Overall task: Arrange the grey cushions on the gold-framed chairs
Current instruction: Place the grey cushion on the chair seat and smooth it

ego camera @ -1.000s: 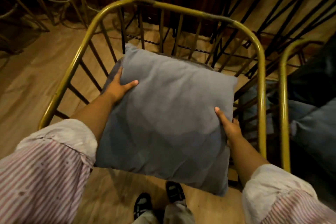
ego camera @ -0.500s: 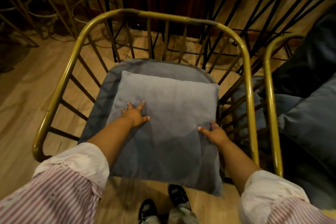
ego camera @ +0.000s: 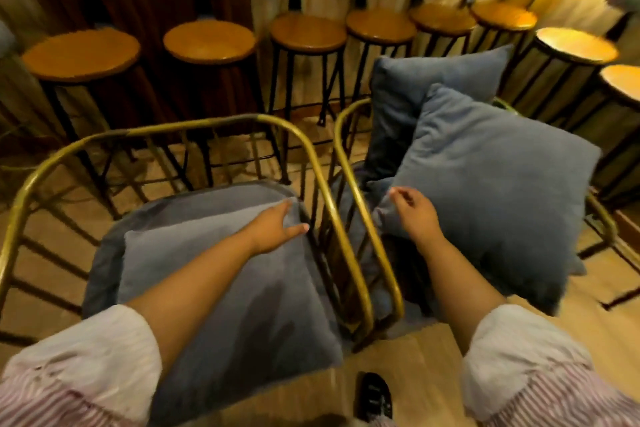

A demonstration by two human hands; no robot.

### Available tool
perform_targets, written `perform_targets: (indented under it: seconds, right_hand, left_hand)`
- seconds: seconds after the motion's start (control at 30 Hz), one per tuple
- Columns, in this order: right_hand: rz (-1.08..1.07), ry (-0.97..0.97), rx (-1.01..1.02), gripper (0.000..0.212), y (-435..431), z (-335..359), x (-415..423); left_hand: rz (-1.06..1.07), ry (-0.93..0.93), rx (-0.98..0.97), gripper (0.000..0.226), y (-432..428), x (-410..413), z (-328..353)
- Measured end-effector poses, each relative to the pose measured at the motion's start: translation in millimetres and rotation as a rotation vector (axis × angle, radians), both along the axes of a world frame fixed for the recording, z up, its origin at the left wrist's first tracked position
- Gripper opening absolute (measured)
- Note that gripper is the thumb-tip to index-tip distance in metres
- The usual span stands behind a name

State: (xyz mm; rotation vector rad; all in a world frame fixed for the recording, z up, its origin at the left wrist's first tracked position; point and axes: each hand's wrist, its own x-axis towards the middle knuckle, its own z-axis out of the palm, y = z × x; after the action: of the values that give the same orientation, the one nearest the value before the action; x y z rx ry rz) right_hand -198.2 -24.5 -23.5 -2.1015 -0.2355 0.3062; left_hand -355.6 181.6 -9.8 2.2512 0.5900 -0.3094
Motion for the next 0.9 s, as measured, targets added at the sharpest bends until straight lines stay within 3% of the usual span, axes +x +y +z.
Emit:
perform_targets:
  seconds: [0.2, 0.37, 0.47, 0.57, 0.7, 0.8, 0.9]
  right_hand:
    - [-0.218, -0.103, 0.036, 0.045, -94, 26, 99]
    - [-0.355, -0.067, -0.056, 0.06, -185, 0, 187]
    - [-0.413, 0.019, -0.148, 0.07, -229, -28, 233]
    - [-0.459, 0.08, -0.205, 0.09, -259, -50, 255]
    - [-0.463, 0.165, -0.059, 0.116, -284, -75, 277]
    - [-0.47, 0.255, 0.081, 0.13, -291, -86, 286]
    - [-0.483, 0.323, 0.153, 0.127, -297, -92, 291]
  left_hand:
    - [-0.015, -0.127, -0.078, 0.07, -77, 117, 23]
    - [0.024, -0.204, -0.182, 0.072, -140, 228, 8]
    - [-0.02, -0.21, -0.077, 0.087, -165, 294, -19]
    - [-0.006, -0.121, 0.061, 0.087, -182, 342, -44]
    - [0.134, -0.032, 0.128, 0.101, -194, 378, -63]
    - [0.198, -0.041, 0.075, 0.12, -188, 394, -79]
    - [0.301, -0.057, -0.046, 0.14, -178, 398, -84]
